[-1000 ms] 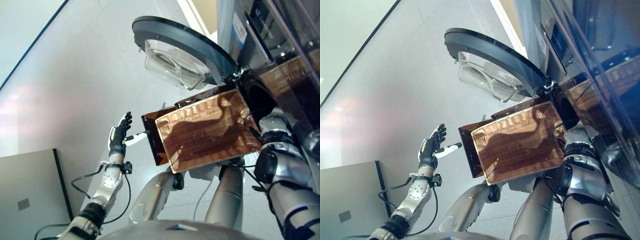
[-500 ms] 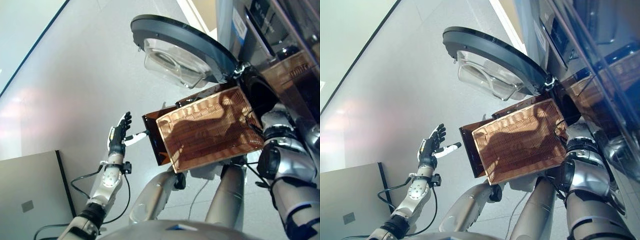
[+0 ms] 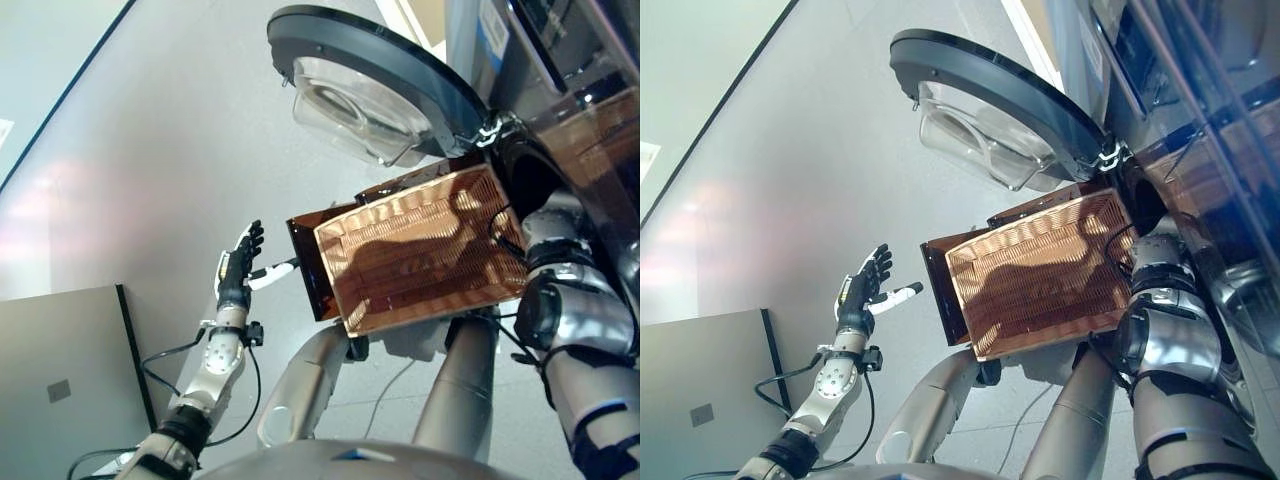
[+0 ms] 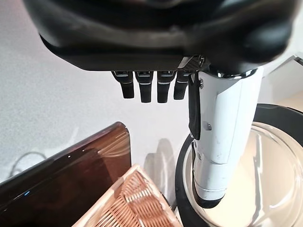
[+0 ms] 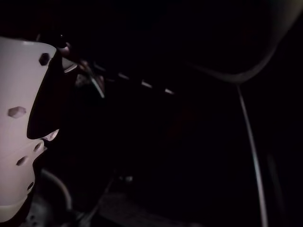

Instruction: Pick up the clothes and place them into the washing machine

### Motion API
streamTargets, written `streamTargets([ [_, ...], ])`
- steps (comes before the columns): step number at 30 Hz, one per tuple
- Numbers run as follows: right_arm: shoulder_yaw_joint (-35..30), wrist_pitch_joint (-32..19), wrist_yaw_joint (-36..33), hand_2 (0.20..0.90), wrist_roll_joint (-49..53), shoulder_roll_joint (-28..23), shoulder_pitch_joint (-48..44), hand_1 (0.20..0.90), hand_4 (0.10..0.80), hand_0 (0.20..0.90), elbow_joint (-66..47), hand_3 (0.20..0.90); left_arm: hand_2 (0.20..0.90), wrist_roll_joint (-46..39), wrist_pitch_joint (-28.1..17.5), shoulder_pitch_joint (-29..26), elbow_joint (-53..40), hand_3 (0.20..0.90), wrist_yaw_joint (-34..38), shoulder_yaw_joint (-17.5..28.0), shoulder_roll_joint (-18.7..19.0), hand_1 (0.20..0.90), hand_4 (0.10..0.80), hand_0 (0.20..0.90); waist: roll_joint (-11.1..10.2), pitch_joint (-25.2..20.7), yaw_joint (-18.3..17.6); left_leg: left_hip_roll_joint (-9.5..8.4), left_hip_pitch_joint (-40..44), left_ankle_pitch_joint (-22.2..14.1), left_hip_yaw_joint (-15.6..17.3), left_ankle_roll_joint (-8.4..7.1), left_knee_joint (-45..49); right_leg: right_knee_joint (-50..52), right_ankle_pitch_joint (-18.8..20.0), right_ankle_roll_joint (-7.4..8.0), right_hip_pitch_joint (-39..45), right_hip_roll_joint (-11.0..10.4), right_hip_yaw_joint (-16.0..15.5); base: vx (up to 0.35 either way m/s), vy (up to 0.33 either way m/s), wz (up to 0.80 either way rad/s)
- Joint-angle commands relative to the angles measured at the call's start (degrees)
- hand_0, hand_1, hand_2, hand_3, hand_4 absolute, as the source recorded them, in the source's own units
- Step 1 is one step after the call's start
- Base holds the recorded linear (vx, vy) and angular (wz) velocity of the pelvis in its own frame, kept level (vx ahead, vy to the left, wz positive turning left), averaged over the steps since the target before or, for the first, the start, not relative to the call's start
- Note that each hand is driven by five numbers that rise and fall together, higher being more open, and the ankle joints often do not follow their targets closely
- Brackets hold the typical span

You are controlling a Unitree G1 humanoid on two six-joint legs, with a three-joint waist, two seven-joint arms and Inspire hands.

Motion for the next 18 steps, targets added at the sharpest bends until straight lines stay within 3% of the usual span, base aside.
streamTargets([
  [1, 12.5, -1.2, 0.6, 0.900, -8.1, -12.9, -8.3, 0.900, 0.800, 0.900, -7.0, 0.900, 0.900, -0.5, -5.0, 2.5, -4.7, 0.900, 0.7, 4.6, 4.3, 0.900, 0.800, 0.900, 1.5, -2.9, -0.5, 3.68, -5.7, -2.2, -5.7, -7.29, 4.8, 7.6, -6.1, -4.60, -2.1, 3.6, -2.0, 0.000, 0.000, 0.00],
  [3, 14.1, -0.2, 0.3, 0.900, -9.3, -13.7, -9.6, 0.900, 0.800, 0.900, -6.2, 0.900, 0.900, -0.6, -5.0, 2.6, -4.6, 0.900, 0.7, 4.6, 4.5, 0.900, 0.800, 0.900, 1.4, -2.8, -0.5, 3.82, -6.0, -2.1, -5.6, -7.27, 4.8, 7.6, -6.1, -4.67, -2.3, 3.7, -1.9, -0.005, 0.010, 0.04],
  [6, 21.3, 7.8, -3.6, 0.900, -18.8, -17.4, -14.6, 0.900, 0.800, 0.900, 1.2, 0.900, 0.900, 0.0, -4.7, 2.1, -3.8, 0.900, 1.5, 4.9, 5.3, 0.900, 0.800, 0.900, 0.4, -2.6, -0.6, 4.11, -6.3, -2.1, -5.2, -7.30, 4.6, 7.4, -5.8, -4.91, -2.9, 4.2, -1.8, -0.019, -0.004, -0.03],
  [7, 27.0, 13.4, -5.2, 0.900, -26.3, -19.3, -18.5, 0.900, 0.800, 0.900, 6.6, 0.900, 0.900, 0.9, -4.4, 2.2, -4.8, 0.900, 2.1, 5.7, 6.2, 0.900, 0.800, 0.900, -0.2, -2.4, -0.5, 4.29, -6.9, -2.0, -5.0, -7.26, 4.9, 7.5, -5.5, -5.10, -3.4, 4.4, -1.9, -0.049, -0.016, -0.08],
  [9, 33.7, 19.2, -6.9, 0.900, -35.5, -19.8, -22.0, 0.900, 0.800, 0.900, 11.2, 0.900, 0.900, 1.9, -4.1, 3.0, -6.0, 0.900, 2.7, 6.6, 6.6, 0.900, 0.800, 0.900, -0.4, -2.1, -0.4, 4.45, -7.5, -2.1, -4.9, -7.22, 5.3, 7.5, -5.3, -5.27, -4.0, 4.6, -1.9, -0.057, -0.016, -0.08],
  [11, 37.6, 21.7, -7.3, 0.900, -40.9, -19.2, -23.9, 0.900, 0.800, 0.900, 12.6, 0.900, 0.900, 2.6, -3.8, 3.6, -7.2, 0.900, 2.9, 7.1, 6.4, 0.900, 0.800, 0.900, -0.2, -1.9, -0.6, 4.49, -7.9, -2.0, -4.9, -7.20, 5.5, 7.5, -5.2, -5.32, -4.2, 4.7, -2.0, -0.035, -0.015, -0.04],
  [13, 43.8, 27.5, -8.3, 0.900, -52.5, -19.0, -24.7, 0.900, 0.800, 0.900, 15.0, 0.900, 0.900, 3.4, -3.3, 4.3, -7.9, 0.900, 2.7, 8.1, 6.8, 0.900, 0.800, 0.900, -0.4, -1.7, -0.4, 4.56, -8.6, -1.8, -5.0, -7.10, 5.8, 7.7, -5.0, -5.44, -4.7, 4.9, -2.3, -0.043, -0.028, -0.02],
  [14, 50.1, 32.5, -8.1, 0.900, -63.0, -19.0, -24.7, 0.900, 0.800, 0.900, 17.2, 0.900, 0.900, 4.2, -3.0, 4.8, -8.7, 0.900, 2.1, 8.7, 6.9, 0.900, 0.800, 0.900, -0.6, -1.7, -0.1, 4.54, -9.0, -1.6, -5.1, -7.09, 5.8, 7.7, -4.8, -5.55, -5.0, 4.9, -2.6, 0.000, 0.000, 0.00],
  [18, 55.2, 36.7, -6.2, 0.900, -73.7, -17.9, -24.1, 0.900, 0.800, 0.900, 19.6, 0.900, 0.900, 5.8, -2.3, 5.7, -10.2, 0.900, 1.3, 10.1, 7.0, 0.900, 0.800, 0.900, -0.5, -1.8, 0.4, 4.43, -9.9, -1.3, -5.6, -6.99, 5.7, 7.8, -4.7, -5.50, -5.8, 5.0, -3.0, -0.007, -0.009, 0.04],
])
